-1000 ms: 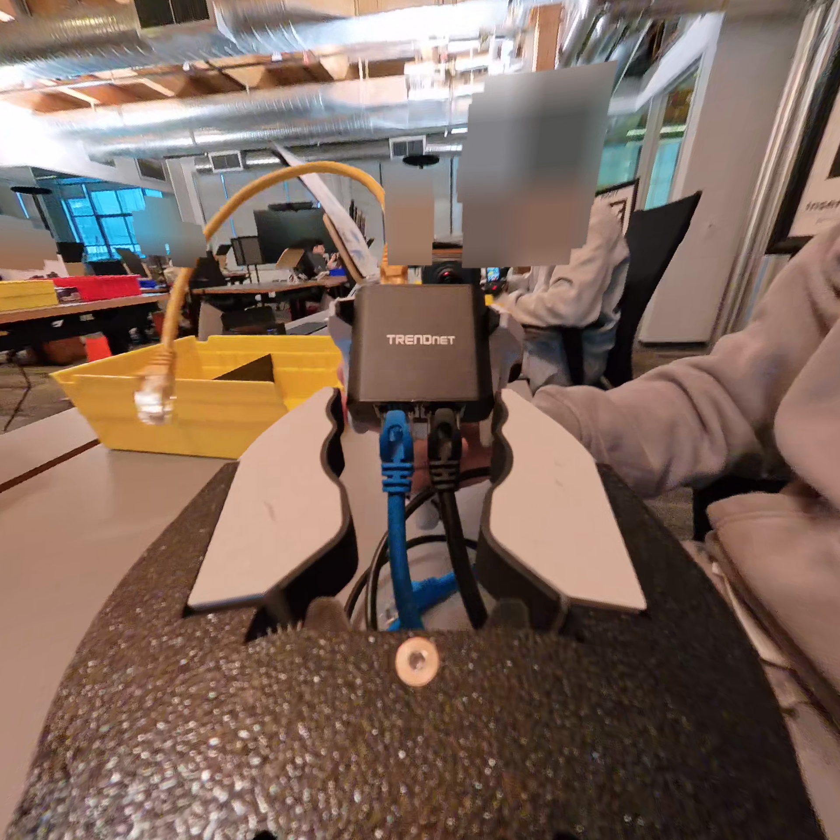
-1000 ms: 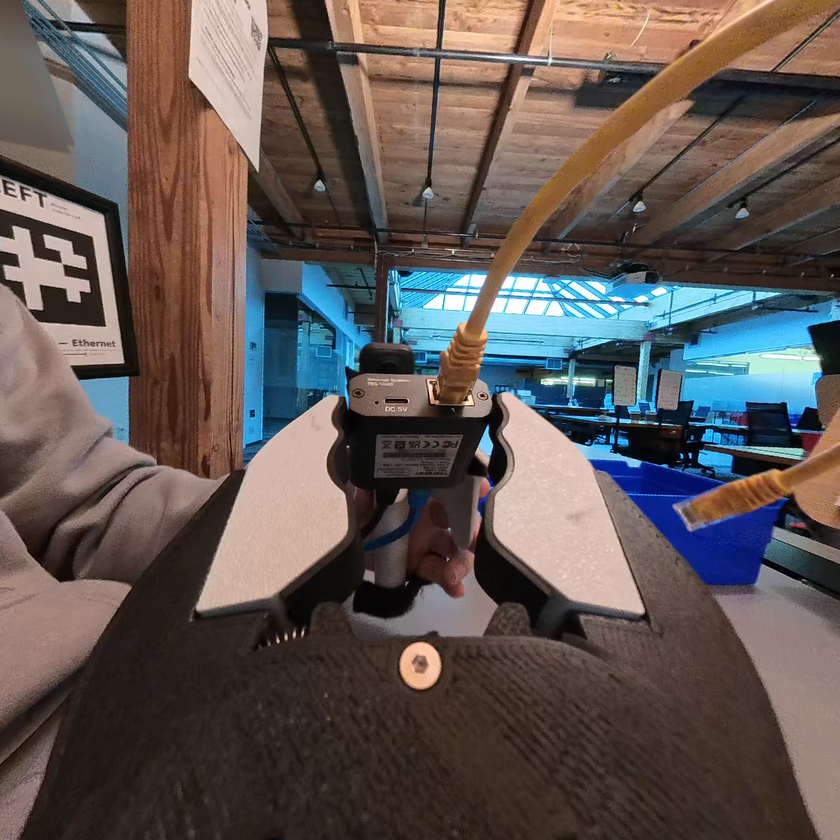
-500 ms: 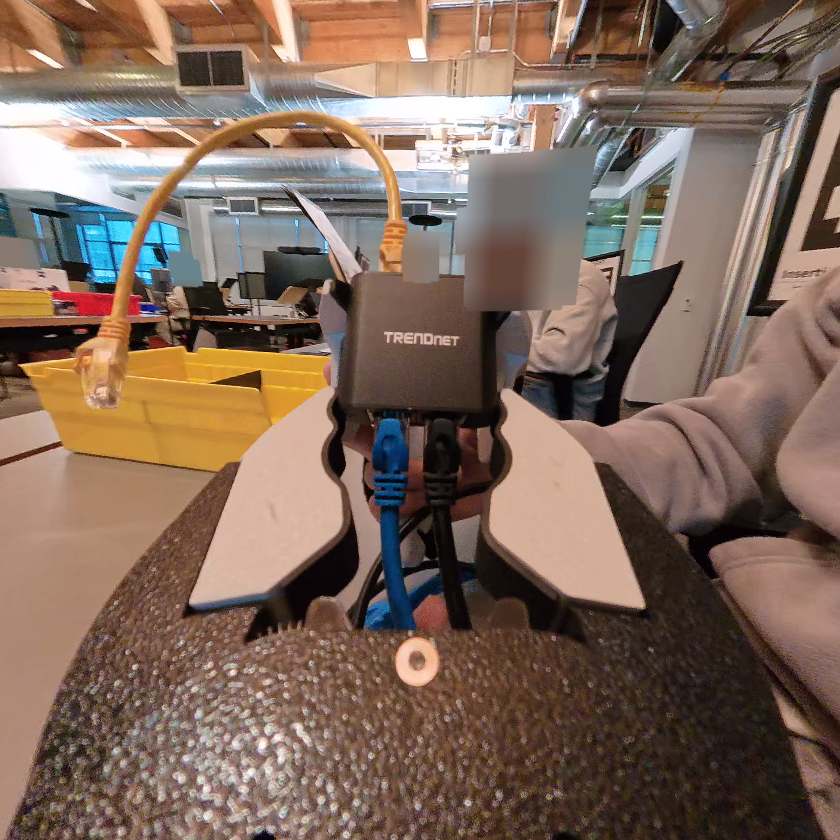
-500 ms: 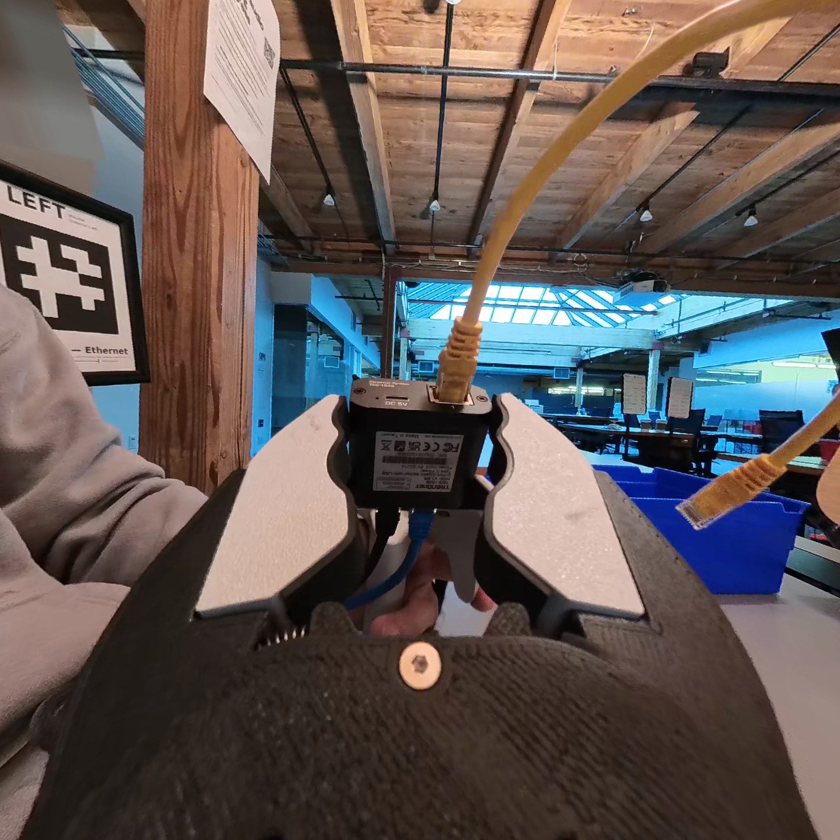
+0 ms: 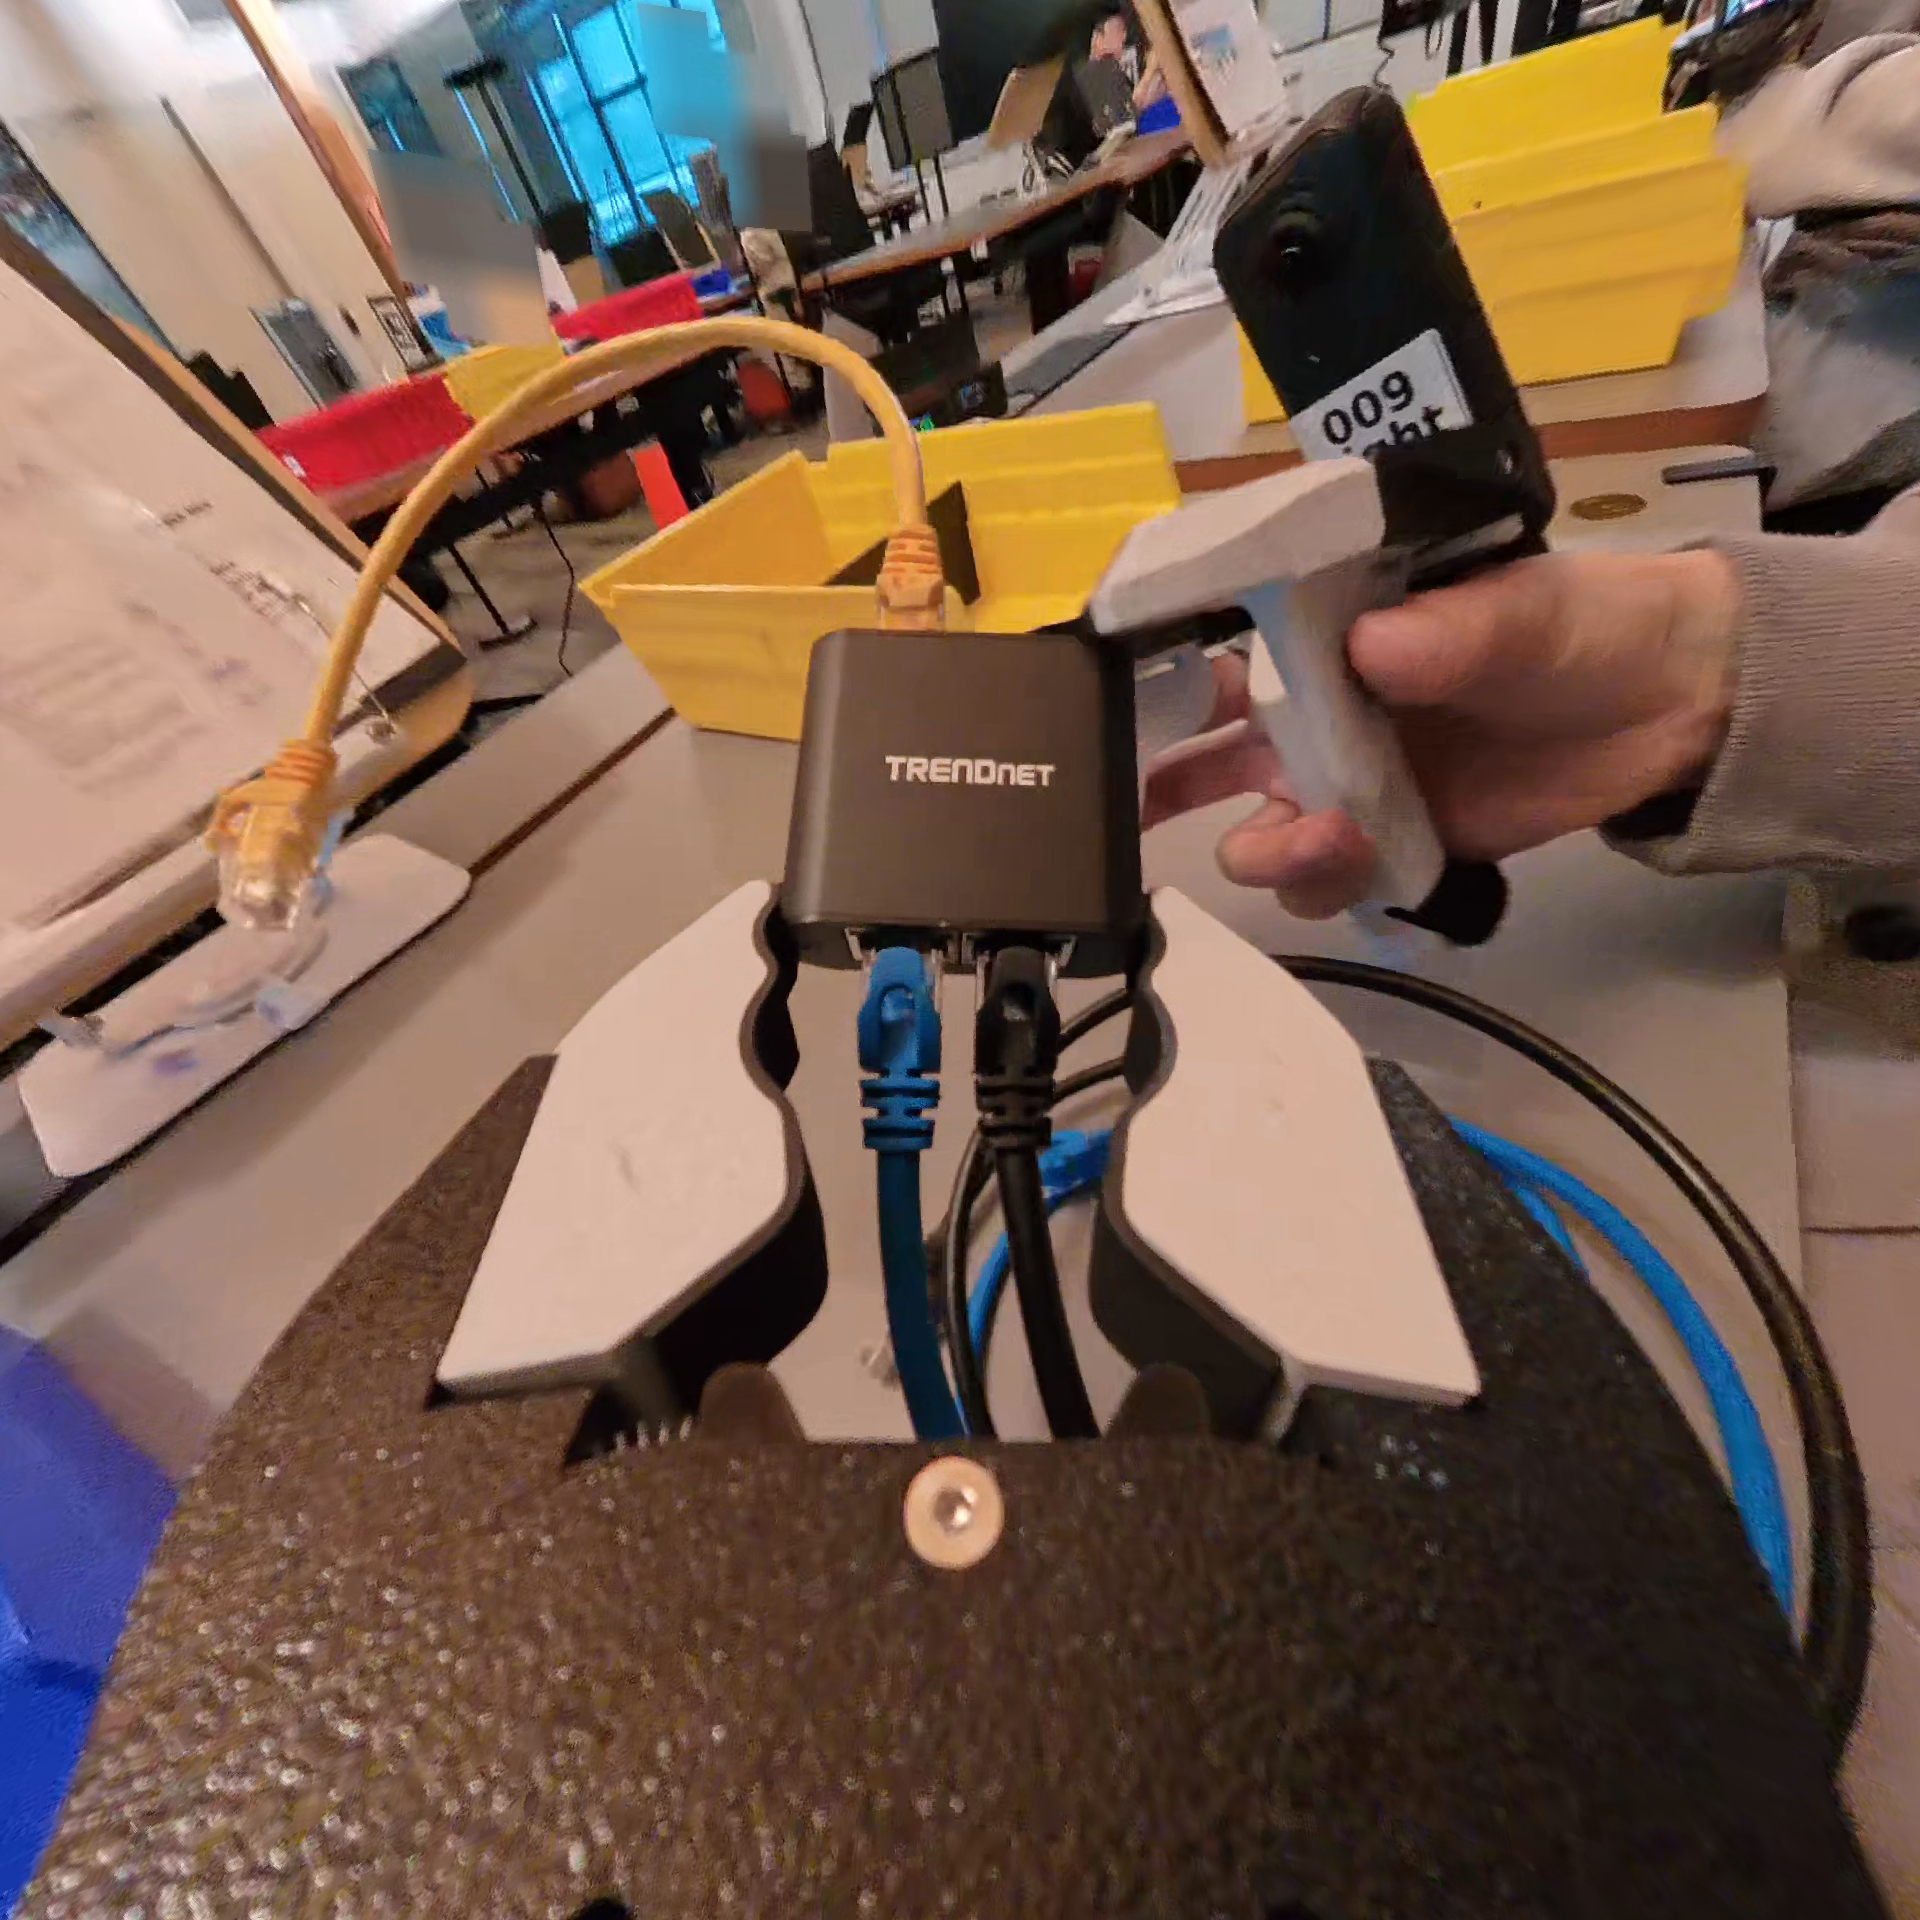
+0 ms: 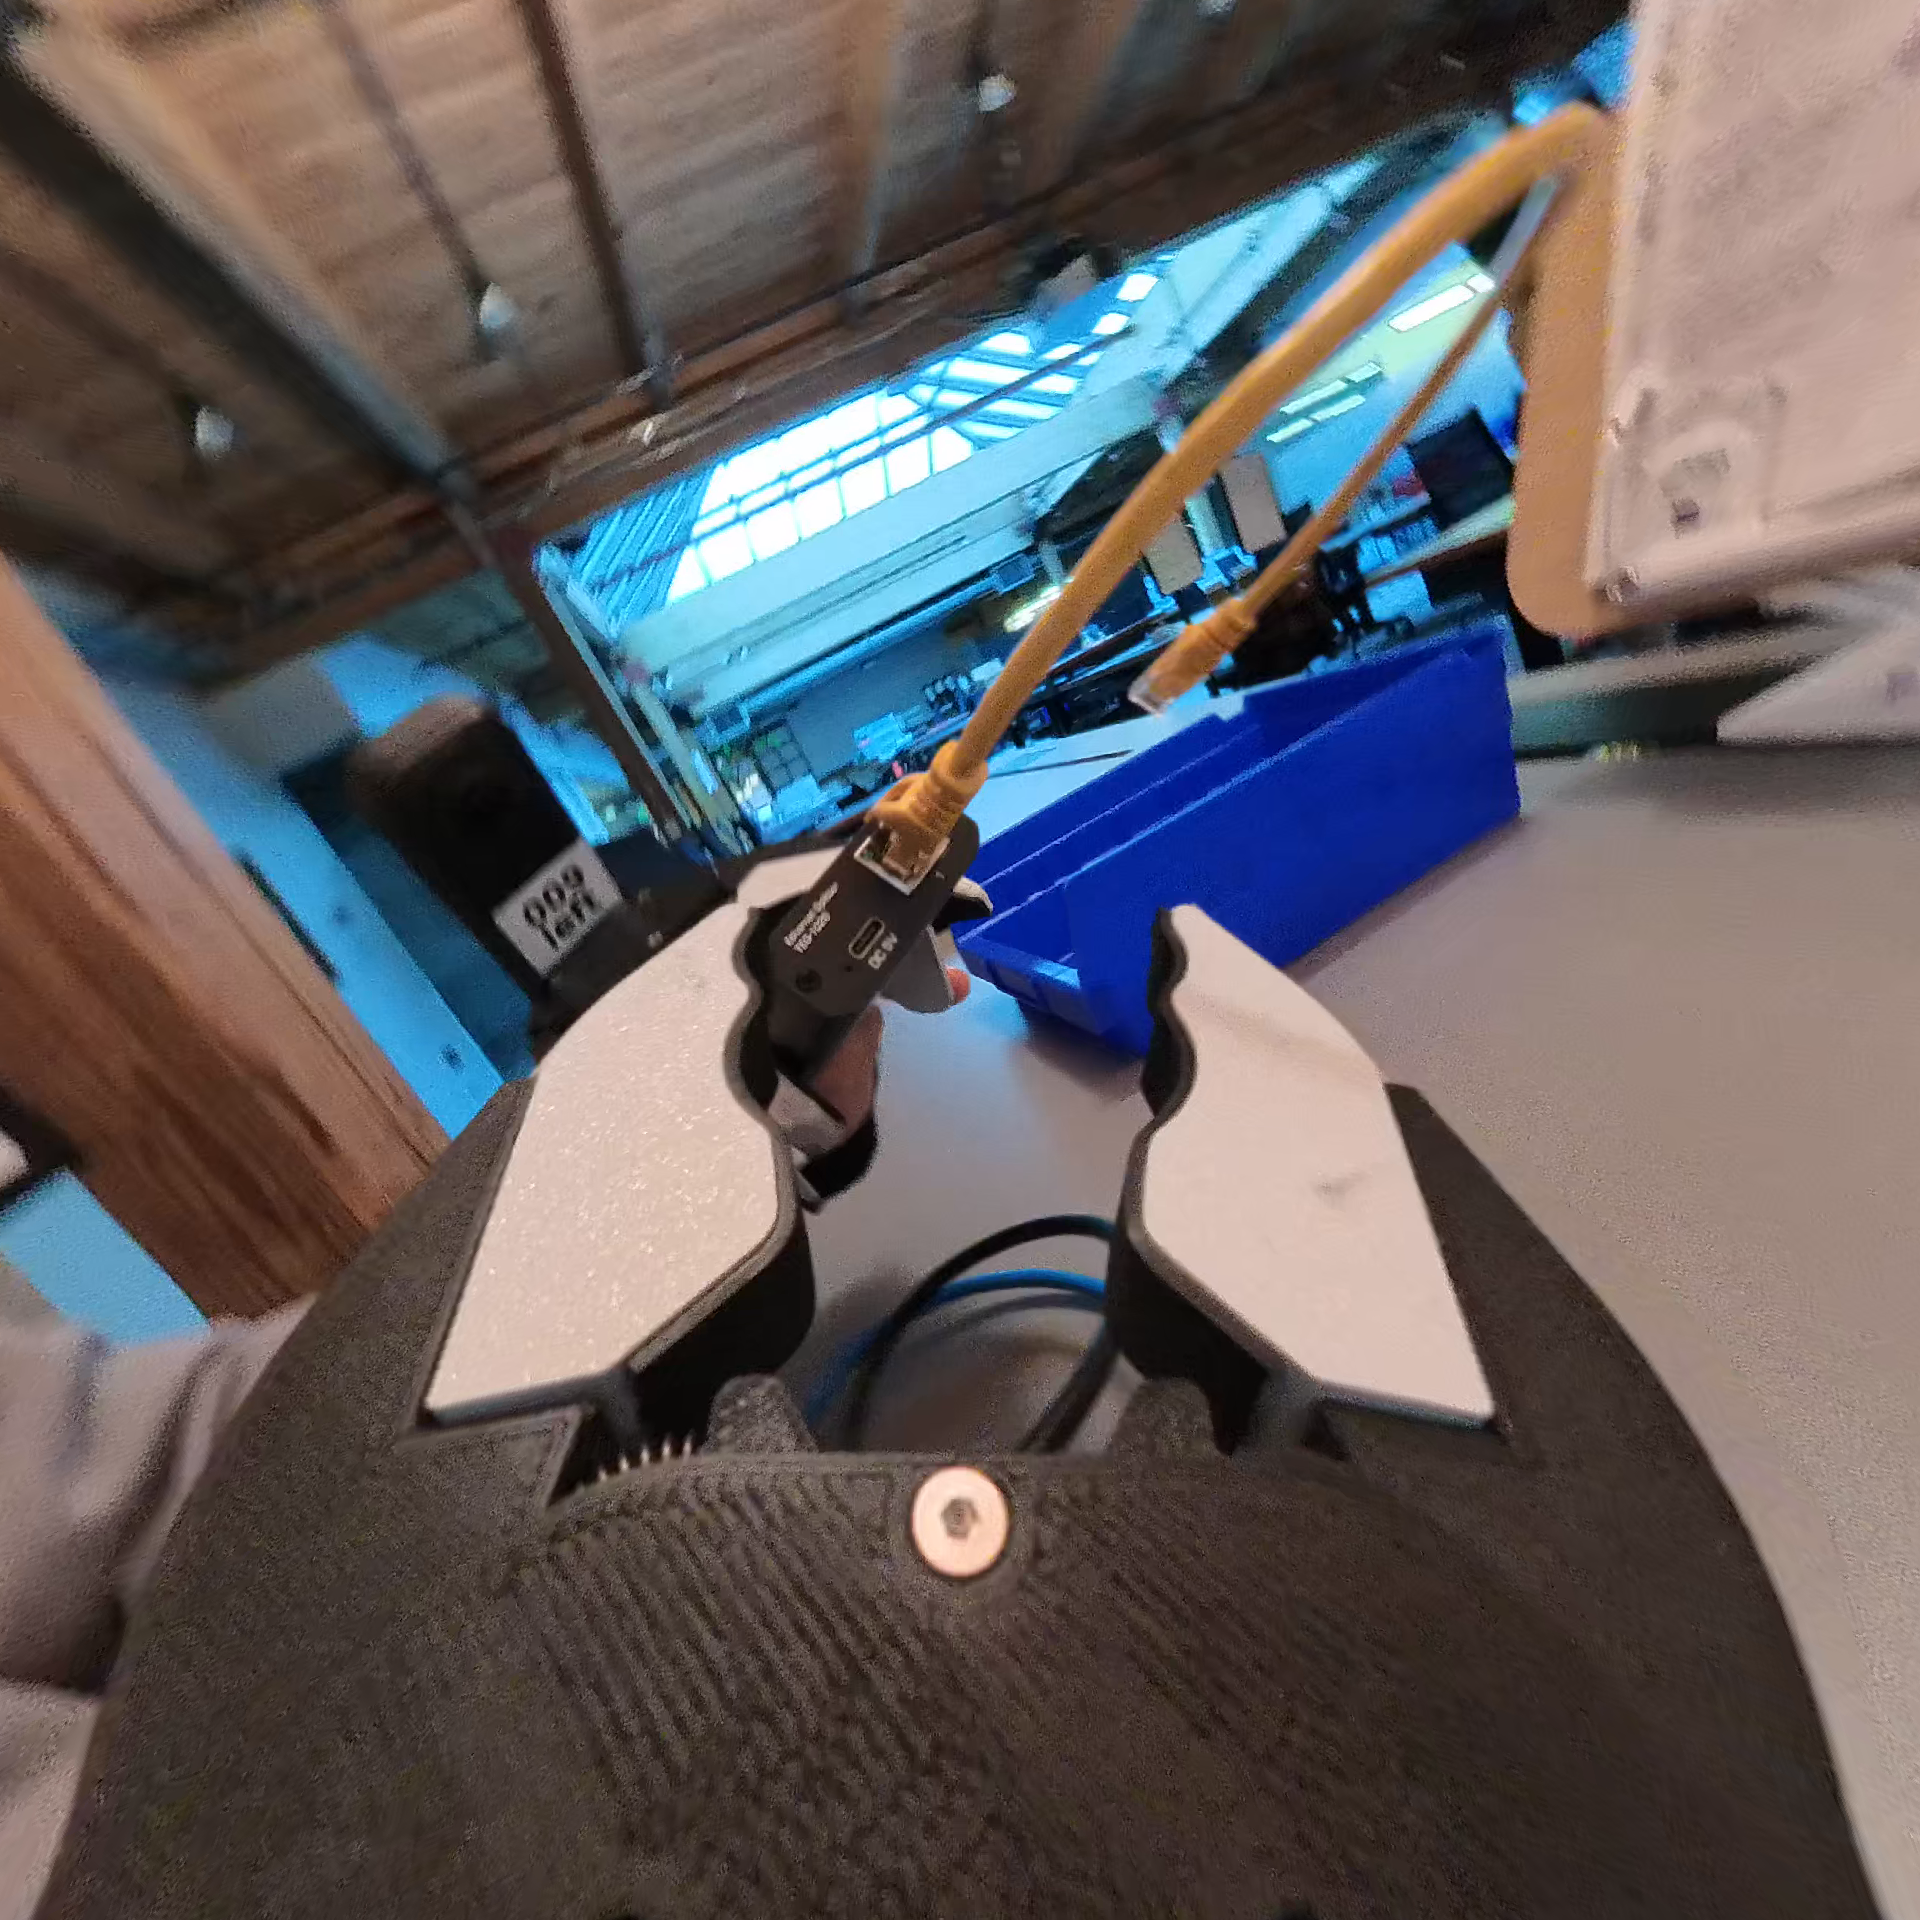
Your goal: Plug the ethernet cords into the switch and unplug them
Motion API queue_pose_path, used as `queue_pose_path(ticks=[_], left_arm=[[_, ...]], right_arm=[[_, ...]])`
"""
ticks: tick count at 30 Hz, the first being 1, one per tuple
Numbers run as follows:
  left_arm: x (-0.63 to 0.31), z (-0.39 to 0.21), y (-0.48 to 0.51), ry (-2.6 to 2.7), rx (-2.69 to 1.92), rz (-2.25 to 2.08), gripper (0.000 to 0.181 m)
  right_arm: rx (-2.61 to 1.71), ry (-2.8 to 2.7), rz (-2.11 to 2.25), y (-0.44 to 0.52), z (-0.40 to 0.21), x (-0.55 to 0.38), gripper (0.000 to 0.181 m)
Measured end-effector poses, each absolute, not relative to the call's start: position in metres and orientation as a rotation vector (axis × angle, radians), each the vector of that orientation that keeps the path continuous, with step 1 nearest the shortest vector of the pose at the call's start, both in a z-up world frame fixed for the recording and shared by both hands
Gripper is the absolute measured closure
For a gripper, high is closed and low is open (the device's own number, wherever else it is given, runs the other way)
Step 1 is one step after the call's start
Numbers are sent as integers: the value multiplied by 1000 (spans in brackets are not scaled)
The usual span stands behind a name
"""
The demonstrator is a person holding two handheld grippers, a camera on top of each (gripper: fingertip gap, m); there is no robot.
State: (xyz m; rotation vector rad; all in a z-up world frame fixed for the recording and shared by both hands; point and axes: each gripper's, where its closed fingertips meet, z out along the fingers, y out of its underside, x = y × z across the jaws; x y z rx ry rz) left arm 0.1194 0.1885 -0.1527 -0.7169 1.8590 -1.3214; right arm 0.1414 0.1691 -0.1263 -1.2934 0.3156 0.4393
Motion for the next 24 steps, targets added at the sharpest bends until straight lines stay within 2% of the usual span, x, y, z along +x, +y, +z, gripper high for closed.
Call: queue_pose_path(ticks=[5,6,9,16,19,24], left_arm=[[119,-180,185,1991,-768,-1270,120],[117,-182,183,2019,-781,-1275,120],[113,-184,178,2068,-754,-1263,120],[110,-187,177,2074,-706,-1159,120],[111,-190,178,2073,-707,-1105,120],[112,-192,177,2057,-722,-1091,120]], right_arm=[[-1079,612,675,161,-128,145,134],[-1075,636,700,159,-131,145,143],[-1078,701,721,155,-141,145,156],[-1101,761,769,160,-156,136,150],[-1040,764,796,159,-153,136,168],[-1001,813,792,160,-155,137,168]])
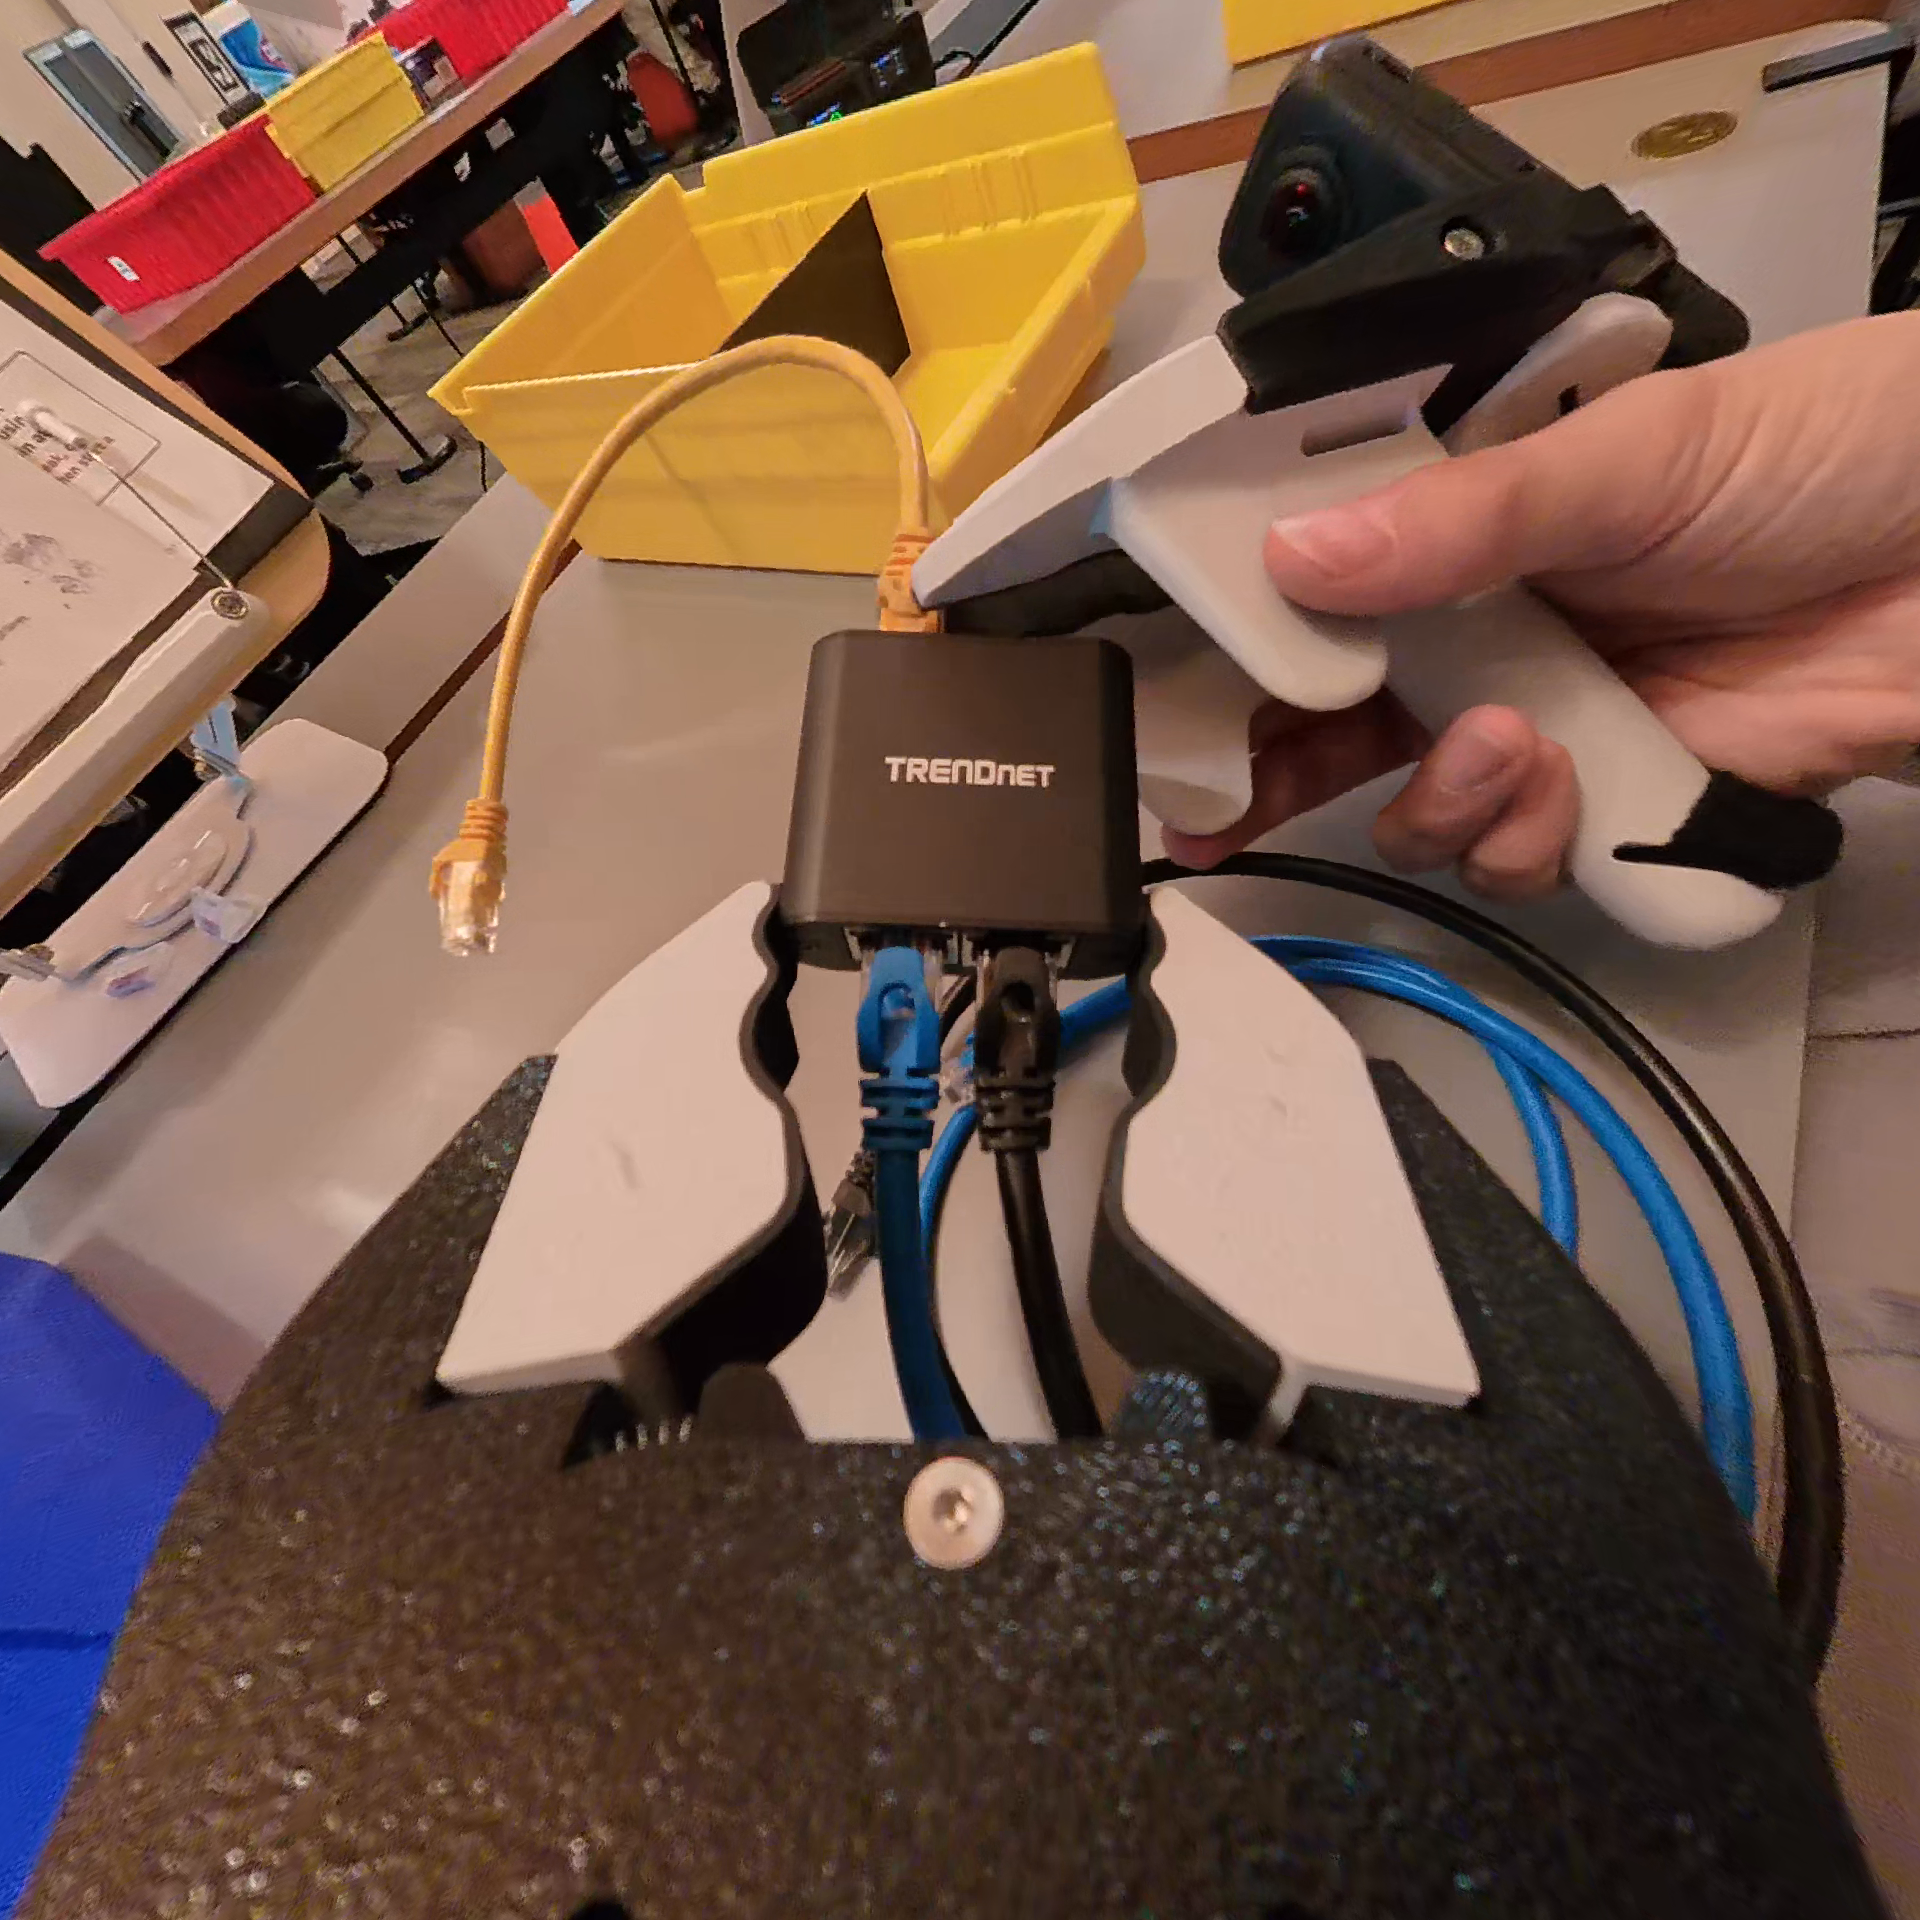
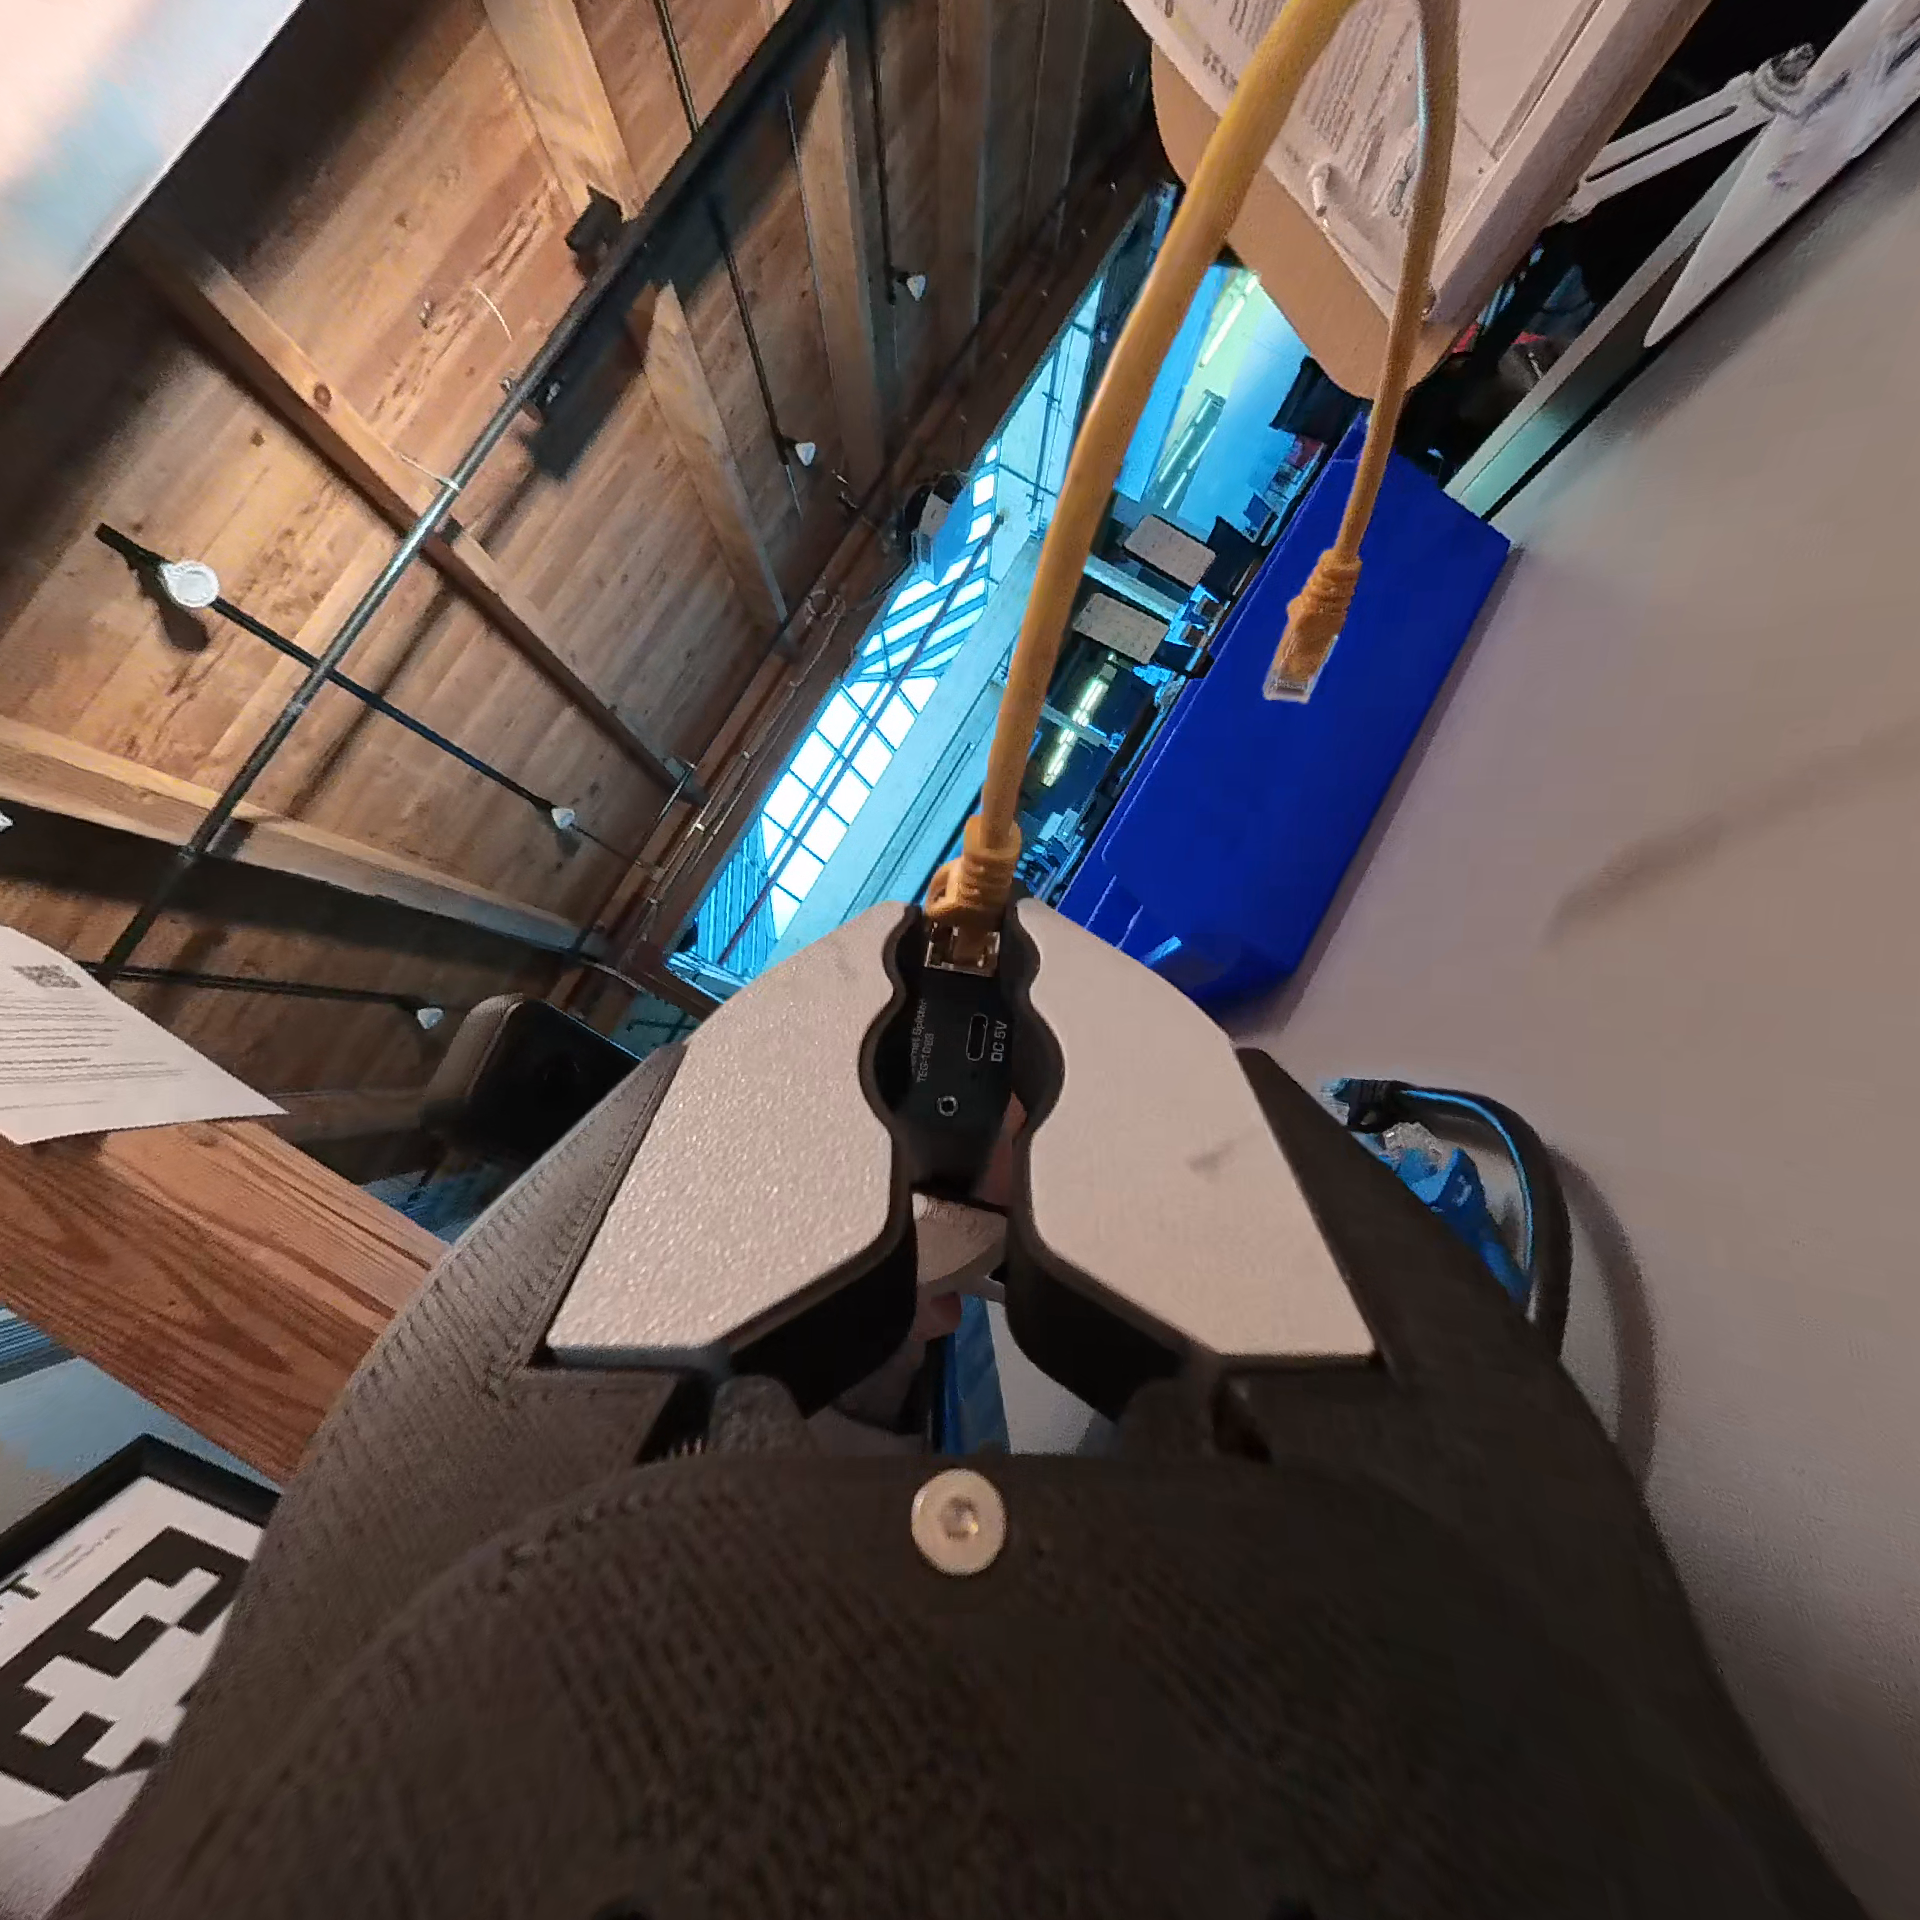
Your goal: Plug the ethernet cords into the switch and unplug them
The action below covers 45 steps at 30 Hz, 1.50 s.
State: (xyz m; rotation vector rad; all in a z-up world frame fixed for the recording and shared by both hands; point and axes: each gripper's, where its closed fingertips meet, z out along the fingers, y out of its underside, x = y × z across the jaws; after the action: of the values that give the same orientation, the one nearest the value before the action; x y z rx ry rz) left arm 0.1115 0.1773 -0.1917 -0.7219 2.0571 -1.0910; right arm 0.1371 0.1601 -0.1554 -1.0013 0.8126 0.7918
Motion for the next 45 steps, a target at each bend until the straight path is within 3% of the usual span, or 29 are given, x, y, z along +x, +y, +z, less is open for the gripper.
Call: queue_pose_path(ticks=[27,45], left_arm=[[121,-191,162,1949,-803,-1056,120],[127,-193,155,1858,-794,-1067,120]], right_arm=[[-806,931,777,151,-154,147,168],[-980,787,660,148,-157,149,170]])
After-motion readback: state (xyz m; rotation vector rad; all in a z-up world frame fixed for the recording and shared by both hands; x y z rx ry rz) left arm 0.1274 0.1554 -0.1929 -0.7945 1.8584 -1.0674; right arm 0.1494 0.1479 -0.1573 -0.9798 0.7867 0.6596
